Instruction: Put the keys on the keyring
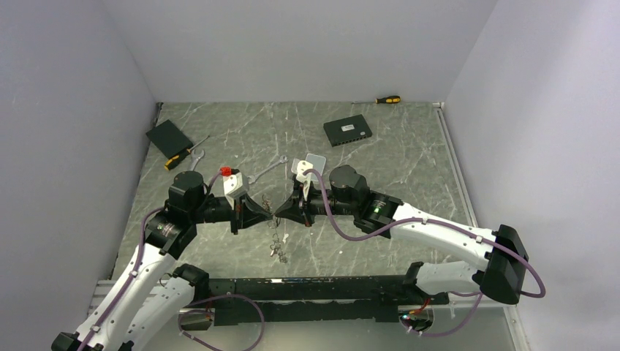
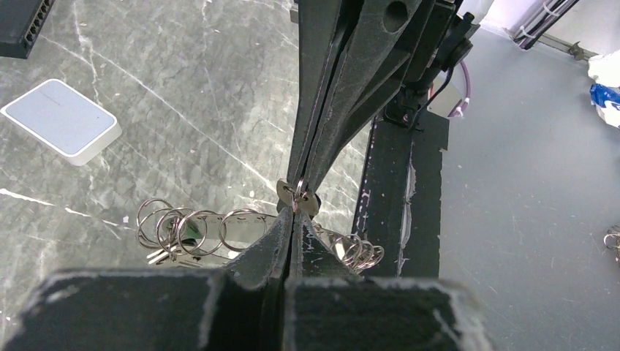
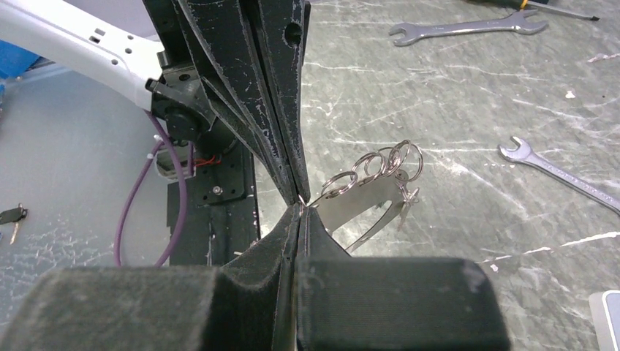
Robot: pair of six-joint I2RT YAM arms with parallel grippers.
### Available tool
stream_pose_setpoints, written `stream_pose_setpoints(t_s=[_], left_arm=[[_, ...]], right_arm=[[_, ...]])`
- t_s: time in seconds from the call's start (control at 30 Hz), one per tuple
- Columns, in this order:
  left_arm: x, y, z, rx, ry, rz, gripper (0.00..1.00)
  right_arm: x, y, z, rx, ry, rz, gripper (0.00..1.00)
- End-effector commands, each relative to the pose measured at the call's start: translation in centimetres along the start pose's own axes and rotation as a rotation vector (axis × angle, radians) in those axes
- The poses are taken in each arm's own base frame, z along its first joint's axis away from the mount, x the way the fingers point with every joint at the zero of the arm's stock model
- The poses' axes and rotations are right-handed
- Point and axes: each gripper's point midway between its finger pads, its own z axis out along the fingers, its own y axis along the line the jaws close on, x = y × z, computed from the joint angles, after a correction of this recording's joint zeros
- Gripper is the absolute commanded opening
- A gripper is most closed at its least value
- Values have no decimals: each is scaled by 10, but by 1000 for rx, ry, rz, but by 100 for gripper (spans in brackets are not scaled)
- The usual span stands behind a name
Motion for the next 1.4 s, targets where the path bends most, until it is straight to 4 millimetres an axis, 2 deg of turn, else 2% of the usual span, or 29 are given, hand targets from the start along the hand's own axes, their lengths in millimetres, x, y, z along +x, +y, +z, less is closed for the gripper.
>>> stream_pose_setpoints(t_s=[0.0, 1.37], left_arm=[[-25, -8, -4, 17, -50, 84, 0], [-29, -12, -8, 11, -65, 118, 0]], right_arm=[[-18, -2, -5, 27, -49, -16, 0], [-1, -2, -6, 23, -37, 8, 0]])
